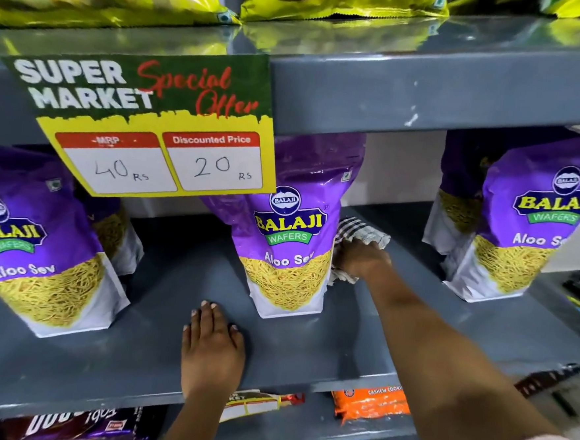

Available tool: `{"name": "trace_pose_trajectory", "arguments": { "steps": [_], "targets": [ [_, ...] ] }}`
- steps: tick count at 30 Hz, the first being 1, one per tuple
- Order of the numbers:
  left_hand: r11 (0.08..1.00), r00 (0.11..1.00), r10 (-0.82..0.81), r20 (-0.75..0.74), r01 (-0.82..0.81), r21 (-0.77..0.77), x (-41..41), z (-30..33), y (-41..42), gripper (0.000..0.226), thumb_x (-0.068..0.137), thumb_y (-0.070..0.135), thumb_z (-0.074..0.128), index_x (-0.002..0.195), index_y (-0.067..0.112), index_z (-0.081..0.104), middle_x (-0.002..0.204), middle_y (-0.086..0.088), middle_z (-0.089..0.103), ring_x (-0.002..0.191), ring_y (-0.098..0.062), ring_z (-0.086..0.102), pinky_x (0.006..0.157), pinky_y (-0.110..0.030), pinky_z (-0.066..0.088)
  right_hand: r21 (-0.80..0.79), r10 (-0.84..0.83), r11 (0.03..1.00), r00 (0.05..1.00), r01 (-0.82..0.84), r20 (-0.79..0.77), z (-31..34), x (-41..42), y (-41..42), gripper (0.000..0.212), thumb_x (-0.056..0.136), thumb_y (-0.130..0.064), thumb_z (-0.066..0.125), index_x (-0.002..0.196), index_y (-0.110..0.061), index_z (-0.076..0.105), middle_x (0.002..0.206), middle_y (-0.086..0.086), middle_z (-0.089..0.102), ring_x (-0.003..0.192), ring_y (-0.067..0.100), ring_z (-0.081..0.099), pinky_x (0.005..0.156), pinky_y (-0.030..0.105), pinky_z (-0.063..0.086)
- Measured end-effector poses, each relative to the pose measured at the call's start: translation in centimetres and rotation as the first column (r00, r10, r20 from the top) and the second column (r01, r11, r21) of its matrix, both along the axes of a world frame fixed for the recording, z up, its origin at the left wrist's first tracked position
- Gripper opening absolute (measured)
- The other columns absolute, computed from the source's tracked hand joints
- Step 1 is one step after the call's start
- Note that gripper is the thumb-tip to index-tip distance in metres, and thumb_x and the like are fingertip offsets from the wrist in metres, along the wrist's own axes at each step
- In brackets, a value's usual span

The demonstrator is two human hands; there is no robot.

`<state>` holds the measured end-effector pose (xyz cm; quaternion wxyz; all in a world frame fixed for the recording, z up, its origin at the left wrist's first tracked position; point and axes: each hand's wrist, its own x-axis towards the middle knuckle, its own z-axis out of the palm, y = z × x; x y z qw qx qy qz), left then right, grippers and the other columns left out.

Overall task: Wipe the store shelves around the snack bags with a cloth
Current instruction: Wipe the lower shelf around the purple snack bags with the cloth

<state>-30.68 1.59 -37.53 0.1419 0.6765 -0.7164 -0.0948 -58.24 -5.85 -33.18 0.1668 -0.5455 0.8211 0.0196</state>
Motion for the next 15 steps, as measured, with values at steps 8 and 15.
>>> {"name": "trace_pose_trajectory", "arguments": {
  "steps": [8,15],
  "targets": [
    [0.999,0.999,-0.032,0.008,0.032,-0.003,0.0,0.3,0.1,0.067,0.081,0.033,0.016,0.127,-0.01,0.041,0.136,-0.029,0.043,0.126,-0.045,0.037,0.105,-0.054,0.029,-0.025,-0.098,0.995,0.983,0.096,-0.154,3.0,2.9,8.6,0.048,0.091,-0.046,0.036,0.124,-0.015,0.05,0.138,0.011,0.05,0.128,0.032,0.041,0.1,0.038,0.038],
    [0.999,1.0,-0.024,-0.004,0.025,0.03,0.1,0.6,0.4,0.067,0.079,0.03,0.018,0.134,-0.007,0.031,0.144,-0.026,0.031,0.134,-0.041,0.026,0.111,-0.049,0.017,0.003,-0.152,0.988,0.982,0.153,-0.113,2.2,3.5,15.1,0.048,0.09,-0.048,0.033,0.128,-0.02,0.043,0.14,0.007,0.044,0.129,0.029,0.037,0.098,0.042,0.037]
  ]
}}
